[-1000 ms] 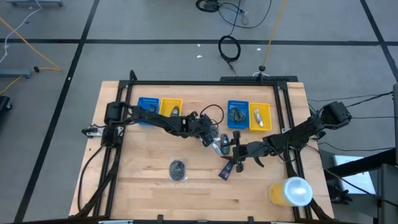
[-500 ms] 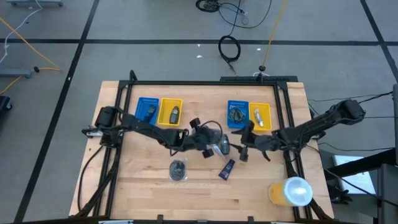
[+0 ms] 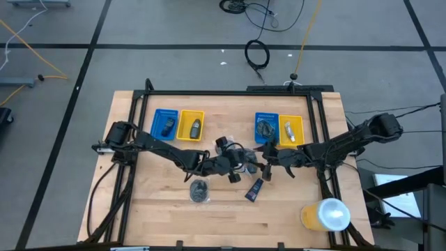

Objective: Pick & Place Travel size toiletries
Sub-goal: Put the black hairbrush into the right blue bin

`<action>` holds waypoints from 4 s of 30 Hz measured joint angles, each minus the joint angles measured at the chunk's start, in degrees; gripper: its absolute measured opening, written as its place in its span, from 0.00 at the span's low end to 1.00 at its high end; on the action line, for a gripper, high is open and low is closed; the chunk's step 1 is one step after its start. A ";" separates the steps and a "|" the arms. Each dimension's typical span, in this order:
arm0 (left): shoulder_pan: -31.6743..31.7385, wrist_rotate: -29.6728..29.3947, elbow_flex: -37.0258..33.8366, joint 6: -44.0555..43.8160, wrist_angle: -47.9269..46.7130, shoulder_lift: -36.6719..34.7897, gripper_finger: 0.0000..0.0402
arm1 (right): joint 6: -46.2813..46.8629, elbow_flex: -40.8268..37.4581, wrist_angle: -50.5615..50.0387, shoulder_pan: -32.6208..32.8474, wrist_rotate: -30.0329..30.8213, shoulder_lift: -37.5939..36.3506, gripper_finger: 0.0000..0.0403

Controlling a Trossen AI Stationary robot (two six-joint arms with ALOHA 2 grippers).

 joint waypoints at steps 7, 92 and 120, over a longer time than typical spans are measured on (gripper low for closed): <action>-0.17 0.03 0.00 -0.74 0.50 0.00 0.05 | -2.16 0.02 3.77 0.08 -1.05 1.40 0.38; -3.21 -6.73 -0.02 -16.11 -19.08 -10.01 0.60 | 20.70 0.02 -32.94 -22.27 0.60 -17.09 0.48; -3.19 -6.73 -0.02 -16.34 -19.08 -10.01 0.60 | 17.27 0.00 -32.53 -23.93 -4.41 -14.58 0.27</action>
